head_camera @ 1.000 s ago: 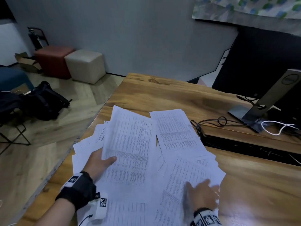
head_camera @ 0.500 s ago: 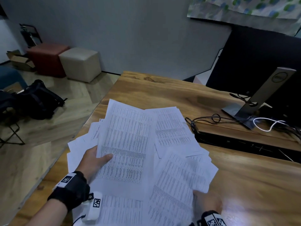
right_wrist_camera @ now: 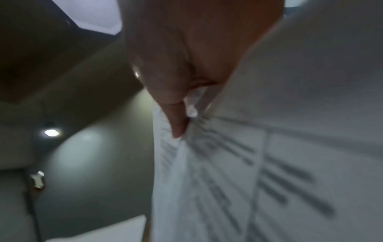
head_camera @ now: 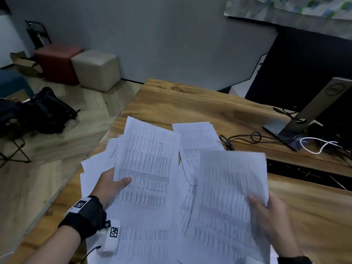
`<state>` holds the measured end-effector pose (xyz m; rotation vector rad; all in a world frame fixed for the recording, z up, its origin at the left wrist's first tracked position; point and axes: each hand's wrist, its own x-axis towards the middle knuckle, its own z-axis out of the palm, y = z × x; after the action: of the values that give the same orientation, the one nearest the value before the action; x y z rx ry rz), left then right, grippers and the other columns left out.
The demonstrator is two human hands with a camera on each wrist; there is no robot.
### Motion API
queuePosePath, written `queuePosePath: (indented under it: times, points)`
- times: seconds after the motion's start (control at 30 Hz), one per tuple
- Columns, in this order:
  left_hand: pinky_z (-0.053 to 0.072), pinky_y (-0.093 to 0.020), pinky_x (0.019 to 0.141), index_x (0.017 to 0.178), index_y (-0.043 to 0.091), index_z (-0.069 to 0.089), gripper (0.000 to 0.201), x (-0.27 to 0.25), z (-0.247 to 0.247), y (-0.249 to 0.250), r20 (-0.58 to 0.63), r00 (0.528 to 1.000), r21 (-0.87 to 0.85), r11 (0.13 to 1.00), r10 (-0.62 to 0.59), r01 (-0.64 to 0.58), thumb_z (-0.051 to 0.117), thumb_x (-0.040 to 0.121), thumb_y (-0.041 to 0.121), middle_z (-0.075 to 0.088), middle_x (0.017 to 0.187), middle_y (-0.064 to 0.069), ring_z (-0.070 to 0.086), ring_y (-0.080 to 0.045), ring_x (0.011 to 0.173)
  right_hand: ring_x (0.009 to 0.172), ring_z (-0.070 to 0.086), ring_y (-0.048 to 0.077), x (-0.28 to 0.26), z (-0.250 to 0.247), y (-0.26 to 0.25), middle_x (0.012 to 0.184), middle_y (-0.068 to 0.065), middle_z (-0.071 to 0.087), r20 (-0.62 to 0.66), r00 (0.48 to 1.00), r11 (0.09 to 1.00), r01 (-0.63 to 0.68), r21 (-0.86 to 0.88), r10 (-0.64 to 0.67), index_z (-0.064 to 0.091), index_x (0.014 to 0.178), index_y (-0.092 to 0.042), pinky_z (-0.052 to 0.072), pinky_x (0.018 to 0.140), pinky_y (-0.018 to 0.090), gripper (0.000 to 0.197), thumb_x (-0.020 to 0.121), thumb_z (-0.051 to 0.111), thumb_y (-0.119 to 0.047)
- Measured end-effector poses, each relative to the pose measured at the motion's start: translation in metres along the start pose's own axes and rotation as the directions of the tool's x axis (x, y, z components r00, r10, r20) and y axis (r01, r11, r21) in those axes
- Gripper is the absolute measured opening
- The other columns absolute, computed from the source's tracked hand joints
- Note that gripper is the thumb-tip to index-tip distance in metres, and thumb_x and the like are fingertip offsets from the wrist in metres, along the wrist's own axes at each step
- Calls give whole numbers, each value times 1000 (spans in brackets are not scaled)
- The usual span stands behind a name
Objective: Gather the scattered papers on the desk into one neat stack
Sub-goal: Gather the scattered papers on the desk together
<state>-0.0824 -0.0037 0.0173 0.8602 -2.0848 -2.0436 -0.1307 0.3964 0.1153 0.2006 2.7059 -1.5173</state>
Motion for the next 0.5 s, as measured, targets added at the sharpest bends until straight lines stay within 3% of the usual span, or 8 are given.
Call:
queuePosePath:
  times: [0.07, 0.13, 0.17, 0.2, 0.3, 0.37, 0.43, 0.5]
  points:
    - [58, -50, 86, 116, 7, 68, 27, 1, 0, 0, 7, 1000, -4, 1000, -1, 1, 70, 89, 6, 77, 108, -13, 73, -34, 97, 69, 69, 20, 3, -9, -16, 65, -4, 76, 52, 997, 998, 63, 28, -64, 67, 78, -19, 51, 56, 30, 13, 89, 67, -13]
    - [57, -54, 90, 117, 8, 68, 28, 2, 0, 1, 26, 1000, -1, 1000, -11, 11, 71, 89, 7, 76, 110, -13, 73, -34, 99, 66, 72, 10, 4, -14, -39, 73, -13, 78, 124, 983, 980, 115, 162, -136, 71, 85, -17, 53, 53, 19, 7, 88, 68, -12]
    - [56, -54, 91, 118, 8, 68, 28, 2, 1, 1, 36, 999, -8, 1000, -22, 22, 70, 90, 7, 76, 110, -12, 73, -34, 100, 67, 73, 7, 8, -13, -49, 78, -10, 79, 165, 973, 966, 126, 225, -165, 71, 88, -17, 53, 53, 15, 7, 88, 67, -11]
    - [56, -54, 91, 119, 8, 67, 28, 2, 2, 1, 45, 998, -16, 999, -33, 33, 69, 91, 6, 76, 110, -12, 73, -34, 101, 71, 74, 7, 14, -6, -58, 82, -6, 80, 197, 964, 958, 125, 260, -179, 72, 91, -16, 54, 54, 15, 9, 88, 66, -9]
    - [55, -54, 93, 120, 10, 67, 28, 0, 4, 2, 75, 995, -60, 996, -65, 69, 65, 93, 4, 76, 113, -12, 73, -34, 103, 85, 73, 21, 37, 41, -70, 89, 3, 79, 218, 955, 967, 154, 205, -199, 72, 87, -18, 61, 68, 29, 13, 88, 68, -6]
    - [53, -56, 96, 123, 14, 66, 30, 0, 4, 1, 96, 992, -101, 990, -87, 97, 64, 94, 8, 75, 117, -10, 72, -33, 106, 86, 68, 21, 47, 87, -64, 88, 2, 72, 234, 950, 975, 178, 133, -205, 68, 83, -19, 55, 64, 18, 15, 89, 66, -6]
    - [50, -58, 100, 126, 15, 65, 31, 1, 2, -2, 105, 988, -160, 979, -114, 130, 62, 96, 12, 74, 121, -10, 70, -35, 110, 85, 65, 15, 47, 129, -56, 90, -5, 65, 276, 949, 988, 136, 71, -150, 64, 97, -16, 42, 55, 7, 9, 94, 58, -10]
    - [47, -58, 103, 127, 13, 65, 29, 5, 1, -5, 83, 985, -221, 961, -153, 168, 57, 99, 17, 71, 125, -13, 68, -36, 112, 87, 62, 14, 46, 161, -44, 94, -7, 61, 278, 956, 996, 79, 46, -88, 61, 109, -15, 37, 53, 5, 17, 96, 51, -9]
